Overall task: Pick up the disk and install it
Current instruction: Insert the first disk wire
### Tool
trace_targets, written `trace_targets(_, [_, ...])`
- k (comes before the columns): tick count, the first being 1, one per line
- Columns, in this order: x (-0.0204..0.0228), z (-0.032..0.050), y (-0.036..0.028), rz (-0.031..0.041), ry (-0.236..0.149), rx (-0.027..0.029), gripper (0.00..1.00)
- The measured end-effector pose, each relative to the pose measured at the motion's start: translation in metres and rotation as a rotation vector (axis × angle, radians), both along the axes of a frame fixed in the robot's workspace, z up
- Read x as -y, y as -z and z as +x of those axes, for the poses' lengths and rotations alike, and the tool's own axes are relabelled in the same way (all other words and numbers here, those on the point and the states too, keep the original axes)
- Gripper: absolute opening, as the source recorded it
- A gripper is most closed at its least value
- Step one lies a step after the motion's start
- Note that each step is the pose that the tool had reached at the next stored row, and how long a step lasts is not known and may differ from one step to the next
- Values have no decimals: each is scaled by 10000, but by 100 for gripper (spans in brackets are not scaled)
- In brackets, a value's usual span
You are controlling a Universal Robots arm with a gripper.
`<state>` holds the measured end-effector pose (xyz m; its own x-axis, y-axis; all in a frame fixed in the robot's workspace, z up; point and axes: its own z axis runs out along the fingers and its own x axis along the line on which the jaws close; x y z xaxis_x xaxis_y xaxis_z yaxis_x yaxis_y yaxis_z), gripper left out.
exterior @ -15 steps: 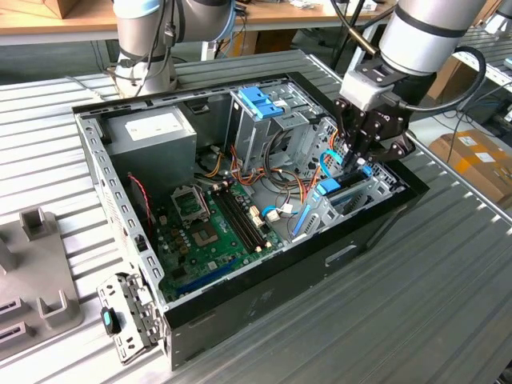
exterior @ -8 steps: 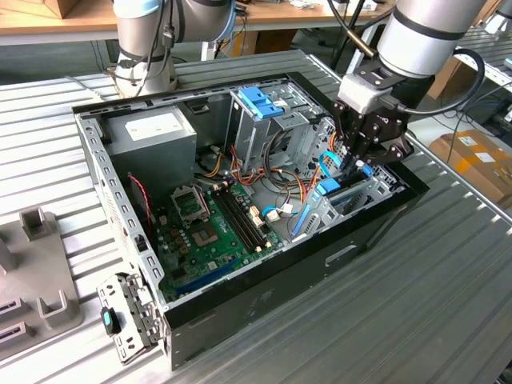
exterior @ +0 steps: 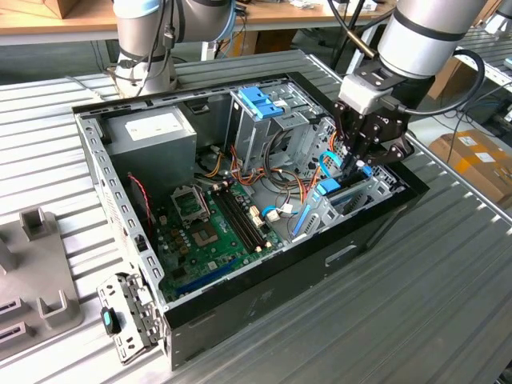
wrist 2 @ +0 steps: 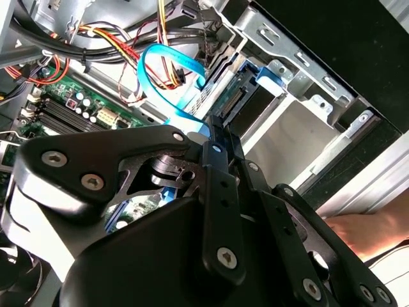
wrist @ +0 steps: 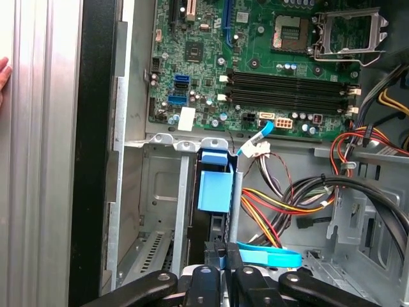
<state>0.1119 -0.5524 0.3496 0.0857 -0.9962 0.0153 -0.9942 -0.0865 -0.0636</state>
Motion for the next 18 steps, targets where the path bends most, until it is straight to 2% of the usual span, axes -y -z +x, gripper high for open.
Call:
trace_targets(8, [0,4,1,0,0,0,16])
trace_targets(18, [0,4,35,-2,0,0,16])
